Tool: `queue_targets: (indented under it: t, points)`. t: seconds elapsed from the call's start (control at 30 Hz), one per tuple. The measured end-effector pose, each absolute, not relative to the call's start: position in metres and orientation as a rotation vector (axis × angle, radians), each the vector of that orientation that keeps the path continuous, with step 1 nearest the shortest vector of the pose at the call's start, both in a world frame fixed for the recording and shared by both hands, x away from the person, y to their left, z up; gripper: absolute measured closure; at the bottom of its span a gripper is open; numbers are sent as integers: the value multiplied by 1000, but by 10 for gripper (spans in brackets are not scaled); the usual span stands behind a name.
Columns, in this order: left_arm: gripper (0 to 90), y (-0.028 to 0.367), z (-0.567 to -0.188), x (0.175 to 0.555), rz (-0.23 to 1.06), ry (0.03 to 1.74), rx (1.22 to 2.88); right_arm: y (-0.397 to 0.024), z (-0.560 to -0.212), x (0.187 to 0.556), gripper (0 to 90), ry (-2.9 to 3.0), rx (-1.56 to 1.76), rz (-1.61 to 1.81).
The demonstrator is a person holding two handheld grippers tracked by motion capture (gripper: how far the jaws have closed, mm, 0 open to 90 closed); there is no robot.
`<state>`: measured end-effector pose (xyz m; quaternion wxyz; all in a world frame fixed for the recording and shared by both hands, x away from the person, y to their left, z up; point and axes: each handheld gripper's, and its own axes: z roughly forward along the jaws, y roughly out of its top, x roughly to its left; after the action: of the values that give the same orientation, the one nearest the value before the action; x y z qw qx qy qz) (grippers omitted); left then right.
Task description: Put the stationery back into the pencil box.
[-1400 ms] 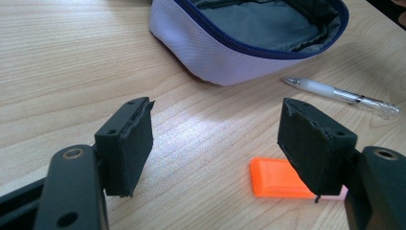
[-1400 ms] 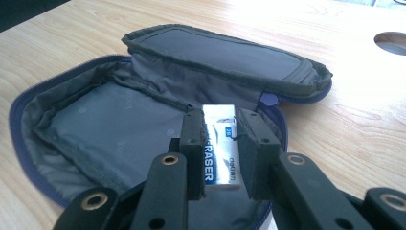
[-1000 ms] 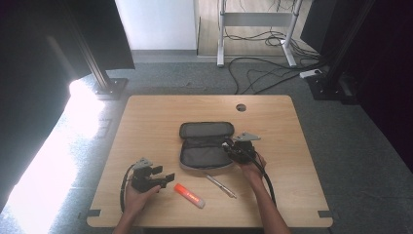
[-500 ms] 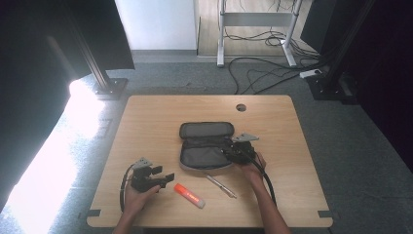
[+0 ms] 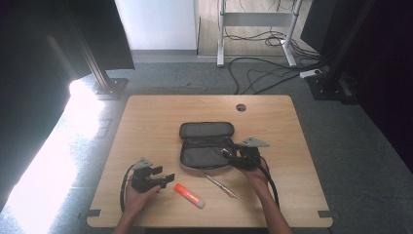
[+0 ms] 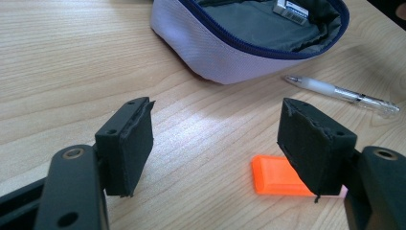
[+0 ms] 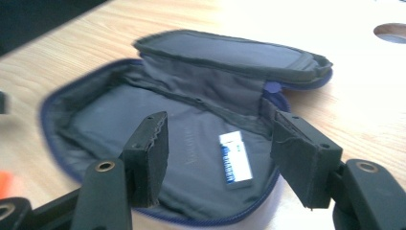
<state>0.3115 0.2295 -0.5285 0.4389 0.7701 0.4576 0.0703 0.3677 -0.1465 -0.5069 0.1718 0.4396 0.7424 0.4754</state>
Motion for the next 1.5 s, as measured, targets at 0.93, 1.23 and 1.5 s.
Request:
queue_targets:
  t: [0.93, 1.23, 1.5]
  points:
    - [284, 230, -529, 311, 185, 1137, 1916, -173, -510, 310, 390, 2077, 1157, 1403]
    - [284, 231, -529, 311, 184, 1144, 1912, -172, -515, 294, 389, 2114, 1133, 1383]
    - [285, 231, -529, 312, 183, 1142, 1914, -171, -522, 284, 392, 2139, 1135, 1380]
